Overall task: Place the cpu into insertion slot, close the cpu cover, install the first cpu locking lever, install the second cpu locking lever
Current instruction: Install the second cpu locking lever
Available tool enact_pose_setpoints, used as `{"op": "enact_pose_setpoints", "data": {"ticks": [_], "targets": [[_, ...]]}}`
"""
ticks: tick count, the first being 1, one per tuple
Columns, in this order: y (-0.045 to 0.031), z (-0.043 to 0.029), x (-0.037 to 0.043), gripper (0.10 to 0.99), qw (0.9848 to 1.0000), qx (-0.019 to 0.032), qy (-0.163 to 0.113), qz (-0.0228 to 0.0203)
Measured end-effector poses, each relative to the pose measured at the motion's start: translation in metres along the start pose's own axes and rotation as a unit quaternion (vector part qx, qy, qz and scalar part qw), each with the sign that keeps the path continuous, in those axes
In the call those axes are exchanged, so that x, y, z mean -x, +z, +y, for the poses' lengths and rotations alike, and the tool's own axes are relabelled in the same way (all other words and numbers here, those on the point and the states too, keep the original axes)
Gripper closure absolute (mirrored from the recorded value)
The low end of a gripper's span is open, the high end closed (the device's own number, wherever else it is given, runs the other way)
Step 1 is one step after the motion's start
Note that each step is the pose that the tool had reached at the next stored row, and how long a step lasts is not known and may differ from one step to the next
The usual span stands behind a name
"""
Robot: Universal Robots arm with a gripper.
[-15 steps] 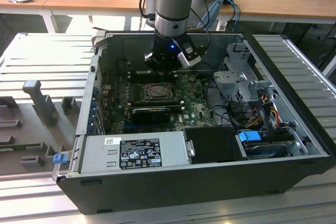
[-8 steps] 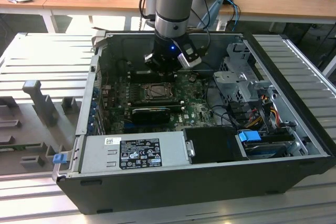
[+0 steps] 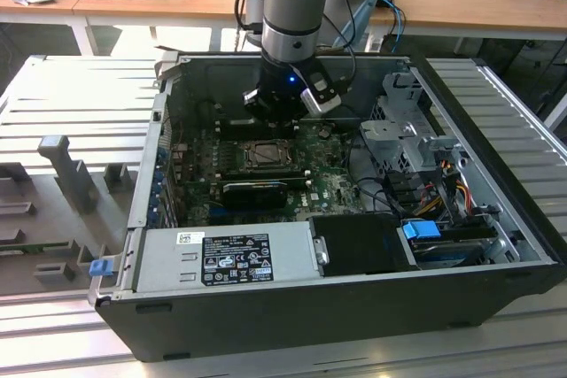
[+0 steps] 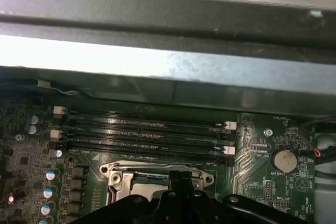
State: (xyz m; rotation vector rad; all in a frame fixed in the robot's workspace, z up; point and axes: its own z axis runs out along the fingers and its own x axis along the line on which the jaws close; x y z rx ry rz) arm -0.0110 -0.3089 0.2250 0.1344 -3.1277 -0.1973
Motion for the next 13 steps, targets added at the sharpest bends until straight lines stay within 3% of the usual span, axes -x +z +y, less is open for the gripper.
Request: {"op": "enact_pose_setpoints", "data": {"ticks": [3,5,9,13], "targets": [[-0.0007,-0.0026,-0.0002,0.980,1.0000,0.0001,0.000,0.0000],[-0.0014,-0.0101,-0.0009,0.980,1.0000,0.0001,0.000,0.0000],[-0.0138,-0.0087,-0.0009,0.980,1.0000,0.0001,0.000,0.0000],[-0.0147,-0.0092,-0.0009,0.980,1.0000,0.0001,0.000,0.0000]]}}
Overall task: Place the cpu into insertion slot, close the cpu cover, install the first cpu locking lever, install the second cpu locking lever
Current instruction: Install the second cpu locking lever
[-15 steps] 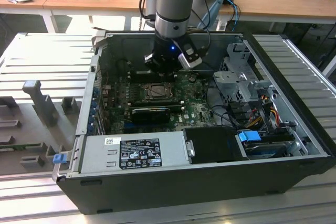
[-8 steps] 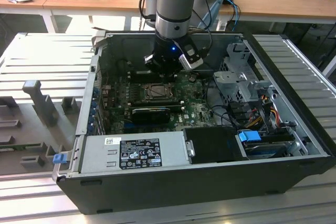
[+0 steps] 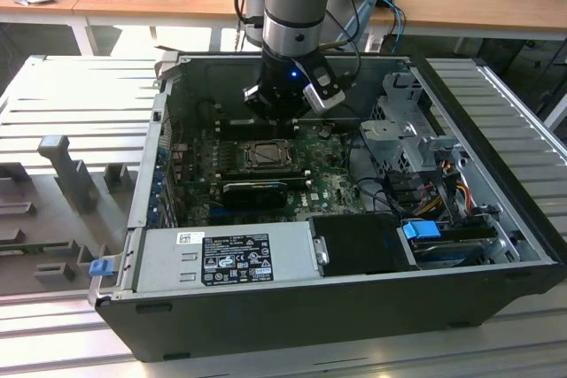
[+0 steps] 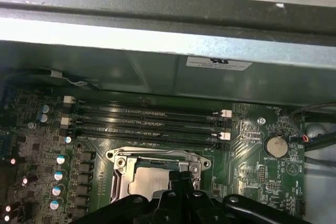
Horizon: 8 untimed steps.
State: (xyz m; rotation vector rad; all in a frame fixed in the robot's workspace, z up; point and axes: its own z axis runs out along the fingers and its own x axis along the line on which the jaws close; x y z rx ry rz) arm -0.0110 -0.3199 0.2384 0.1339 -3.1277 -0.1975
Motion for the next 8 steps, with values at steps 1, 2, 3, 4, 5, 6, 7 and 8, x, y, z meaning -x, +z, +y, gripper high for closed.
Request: {"op": "enact_pose_setpoints", "data": {"ticks": [1,2,3,4,5,6,7,8], "targets": [[0.0000,-0.0002,0.0000,0.980,1.0000,0.0000,0.000,0.0000],[0.0000,-0.0003,0.0000,0.980,1.0000,0.0000,0.000,0.0000],[-0.0001,-0.0005,0.0000,0.980,1.0000,0.0000,0.000,0.0000],[-0.0001,-0.0008,-0.0001,0.980,1.0000,0.0000,0.000,0.0000],[-0.0001,-0.0010,-0.0001,0.980,1.0000,0.0000,0.000,0.0000],[-0.0001,-0.0012,-0.0001,0.980,1.0000,0.0000,0.000,0.0000],[-0.0002,-0.0014,-0.0001,0.980,1.0000,0.0000,0.000,0.0000],[-0.0002,-0.0016,-0.0001,0.980,1.0000,0.0000,0.000,0.0000]]}}
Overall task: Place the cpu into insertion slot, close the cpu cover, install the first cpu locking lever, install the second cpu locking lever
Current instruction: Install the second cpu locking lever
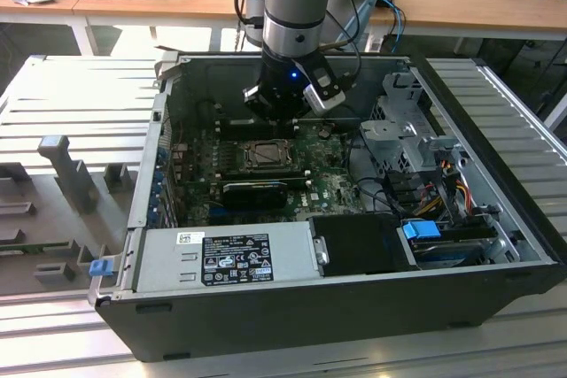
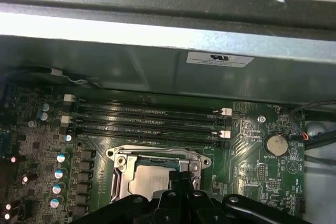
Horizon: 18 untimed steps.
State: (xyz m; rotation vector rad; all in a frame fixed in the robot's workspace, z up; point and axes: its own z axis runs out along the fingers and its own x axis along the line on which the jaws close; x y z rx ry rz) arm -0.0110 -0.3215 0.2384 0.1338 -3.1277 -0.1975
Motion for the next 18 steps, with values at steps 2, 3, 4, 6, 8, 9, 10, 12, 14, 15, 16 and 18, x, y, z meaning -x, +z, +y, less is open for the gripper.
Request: {"op": "enact_pose_setpoints", "data": {"ticks": [2,3,4,6,8,9,10,12,14,15,16,18], "targets": [[-0.0001,-0.0009,-0.0001,0.980,1.0000,-0.0001,0.000,0.0000],[-0.0002,-0.0010,-0.0001,0.980,1.0000,-0.0001,0.000,0.0000],[-0.0001,-0.0011,-0.0001,0.980,1.0000,-0.0001,0.000,0.0000],[-0.0002,-0.0013,-0.0001,0.980,1.0000,-0.0002,0.000,0.0000],[-0.0002,-0.0018,-0.0002,0.980,1.0000,-0.0002,0.000,0.0000],[-0.0003,-0.0022,-0.0002,0.980,1.0000,-0.0002,0.000,0.0001],[-0.0004,-0.0027,-0.0002,0.980,1.0000,-0.0002,0.000,0.0001],[-0.0005,-0.0035,-0.0003,0.980,1.0000,-0.0002,0.000,0.0000],[-0.0007,-0.0055,-0.0005,0.980,1.0000,-0.0002,0.000,0.0000],[-0.0008,-0.0060,-0.0005,0.980,1.0000,-0.0002,0.000,0.0000],[-0.0009,-0.0069,-0.0006,0.980,1.0000,-0.0002,0.000,0.0000],[-0.0016,-0.0124,-0.0011,0.980,1.0000,-0.0002,0.000,0.0001]]}}
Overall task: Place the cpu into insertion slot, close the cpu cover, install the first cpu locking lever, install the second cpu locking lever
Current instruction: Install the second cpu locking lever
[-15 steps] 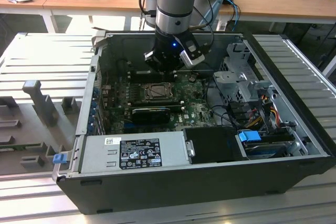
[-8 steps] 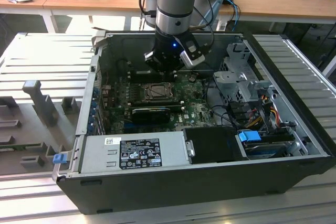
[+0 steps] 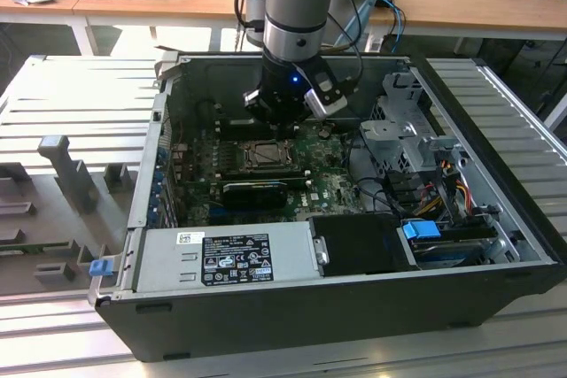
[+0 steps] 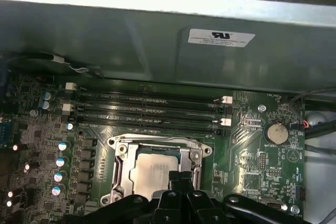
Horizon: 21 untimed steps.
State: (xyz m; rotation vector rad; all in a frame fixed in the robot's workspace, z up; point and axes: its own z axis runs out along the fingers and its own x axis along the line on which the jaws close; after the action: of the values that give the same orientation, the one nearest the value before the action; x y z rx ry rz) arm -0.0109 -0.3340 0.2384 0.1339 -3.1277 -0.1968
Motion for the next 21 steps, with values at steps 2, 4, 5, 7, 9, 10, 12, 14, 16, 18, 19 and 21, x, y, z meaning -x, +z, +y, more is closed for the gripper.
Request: {"op": "enact_pose_setpoints", "data": {"ticks": [2,4,5,7,9,10,12,14,16,18,19,21], "targets": [[-0.0002,-0.0018,-0.0002,0.980,1.0000,0.0000,0.000,0.0001],[-0.0009,-0.0031,-0.0003,0.980,1.0000,0.0000,0.000,0.0009],[-0.0011,-0.0043,-0.0004,0.980,1.0000,0.0000,0.000,0.0012],[-0.0013,-0.0071,-0.0006,0.980,1.0000,0.0000,0.000,0.0014],[-0.0012,-0.0115,-0.0011,0.980,1.0000,0.0001,0.000,0.0015],[-0.0011,-0.0133,-0.0013,0.980,1.0000,0.0001,0.000,0.0014],[-0.0010,-0.0224,-0.0021,0.980,1.0000,0.0001,0.000,0.0021],[-0.0012,-0.0261,-0.0024,0.980,1.0000,0.0002,0.000,0.0028],[-0.0016,-0.0307,-0.0028,0.980,1.0000,0.0003,0.000,0.0036],[-0.0023,-0.0378,-0.0035,0.980,1.0000,0.0003,0.001,0.0042],[-0.0028,-0.0434,-0.0042,0.980,1.0000,0.0003,0.001,0.0043],[-0.0033,-0.0484,-0.0064,0.980,1.0000,0.0015,0.001,0.0044]]}}
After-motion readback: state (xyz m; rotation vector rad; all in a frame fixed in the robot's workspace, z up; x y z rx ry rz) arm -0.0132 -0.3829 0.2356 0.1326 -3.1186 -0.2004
